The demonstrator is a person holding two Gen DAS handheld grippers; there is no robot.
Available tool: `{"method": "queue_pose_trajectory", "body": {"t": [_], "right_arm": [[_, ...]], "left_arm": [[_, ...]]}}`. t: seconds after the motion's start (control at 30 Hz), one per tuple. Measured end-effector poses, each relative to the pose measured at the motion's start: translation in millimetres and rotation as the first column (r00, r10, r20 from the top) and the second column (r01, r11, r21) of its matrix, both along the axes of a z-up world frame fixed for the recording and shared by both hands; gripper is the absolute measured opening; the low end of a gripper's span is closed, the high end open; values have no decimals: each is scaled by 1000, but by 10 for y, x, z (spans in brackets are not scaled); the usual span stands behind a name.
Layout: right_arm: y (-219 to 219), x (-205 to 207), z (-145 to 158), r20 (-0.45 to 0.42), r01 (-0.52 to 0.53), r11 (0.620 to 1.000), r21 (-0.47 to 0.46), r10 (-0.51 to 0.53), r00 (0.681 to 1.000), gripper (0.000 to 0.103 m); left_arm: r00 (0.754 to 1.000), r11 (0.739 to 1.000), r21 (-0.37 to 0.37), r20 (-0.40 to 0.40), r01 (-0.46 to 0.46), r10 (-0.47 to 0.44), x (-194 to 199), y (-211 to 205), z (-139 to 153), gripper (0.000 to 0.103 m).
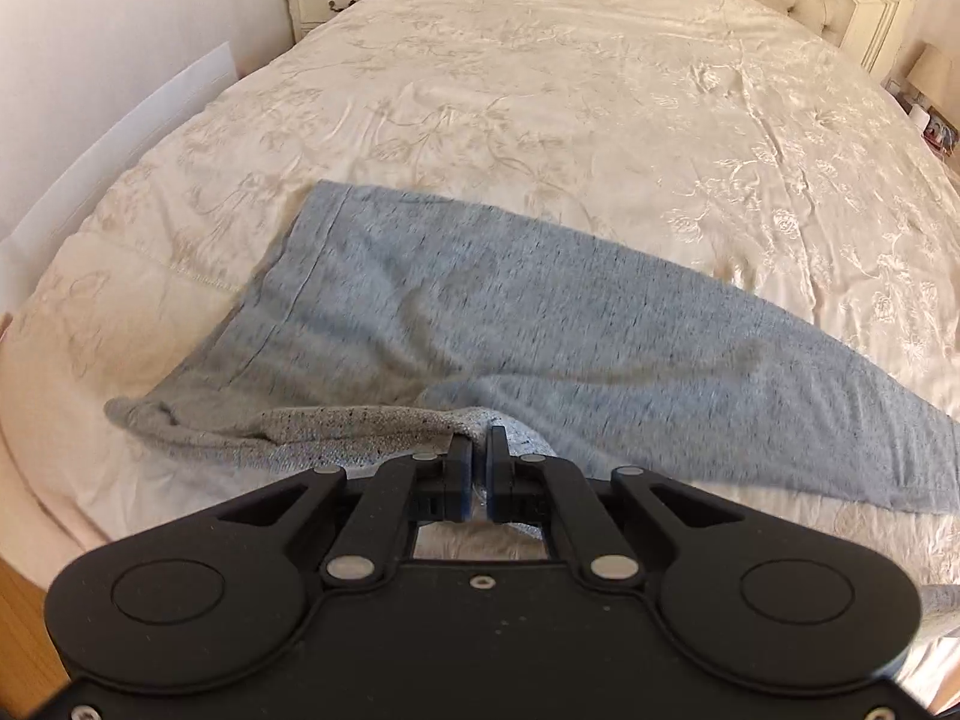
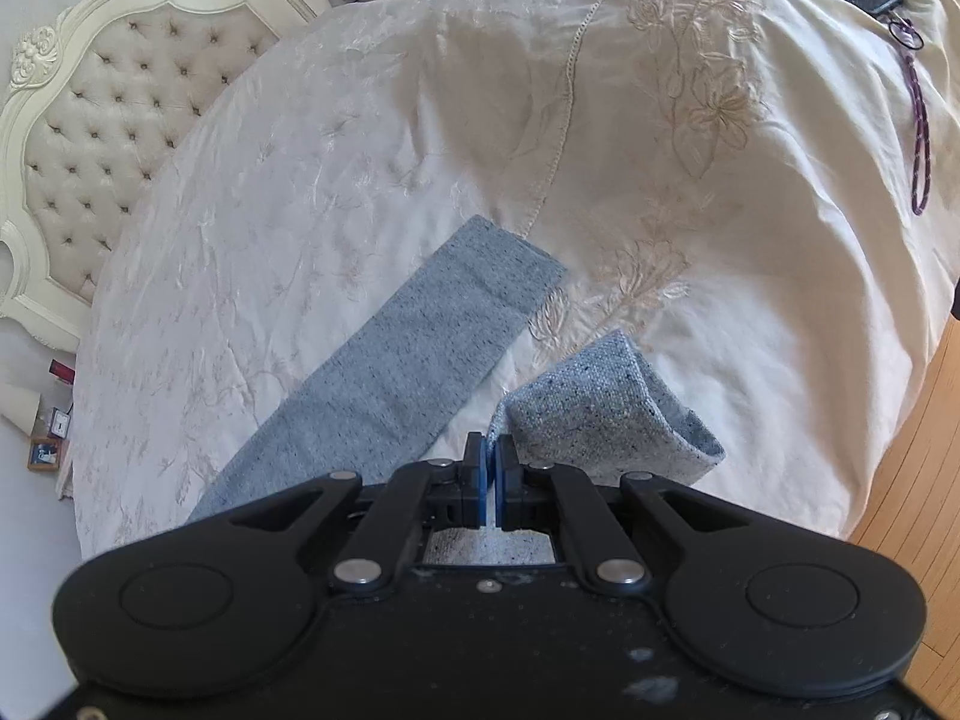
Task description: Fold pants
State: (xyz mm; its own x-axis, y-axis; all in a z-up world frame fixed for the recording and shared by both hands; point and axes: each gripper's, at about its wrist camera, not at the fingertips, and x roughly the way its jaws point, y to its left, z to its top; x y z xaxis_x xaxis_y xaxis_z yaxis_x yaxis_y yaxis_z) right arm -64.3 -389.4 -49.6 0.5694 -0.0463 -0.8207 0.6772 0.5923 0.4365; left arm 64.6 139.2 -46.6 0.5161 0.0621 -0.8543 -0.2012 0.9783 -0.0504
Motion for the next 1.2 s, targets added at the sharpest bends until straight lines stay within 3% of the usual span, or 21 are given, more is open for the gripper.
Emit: {"method": "queue_pose_trajectory", "body": {"t": [0.23,0.43,0.5,0.67,0.87,1.0,1.2], "right_arm": [[-163,620,-7,28,43,997,-61,-41,999,4],[-321,1031,-226,-69,44,999,-28,-46,997,13],[-314,1046,-338,-119,35,999,-12,-36,992,20],[-302,1018,-636,-226,47,999,-21,-50,973,23],[-419,1244,-818,-233,17,998,-54,-30,972,26],[-540,1447,-885,-226,-45,997,-56,32,974,30],[-645,1659,-1109,-283,-182,983,11,178,942,30]], "left_arm": [[997,998,9,-47,57,-57,705,-120,-123,5],[991,995,25,-101,95,-92,1107,-192,-342,5],[988,995,22,-121,98,-95,1166,-199,-402,5],[982,994,27,-159,110,-104,1271,-204,-510,5],[980,994,49,-179,94,-84,1319,-240,-547,5],[984,994,76,-171,72,-58,1305,-290,-524,5],[987,993,113,-163,32,-13,1290,-355,-521,5]]}}
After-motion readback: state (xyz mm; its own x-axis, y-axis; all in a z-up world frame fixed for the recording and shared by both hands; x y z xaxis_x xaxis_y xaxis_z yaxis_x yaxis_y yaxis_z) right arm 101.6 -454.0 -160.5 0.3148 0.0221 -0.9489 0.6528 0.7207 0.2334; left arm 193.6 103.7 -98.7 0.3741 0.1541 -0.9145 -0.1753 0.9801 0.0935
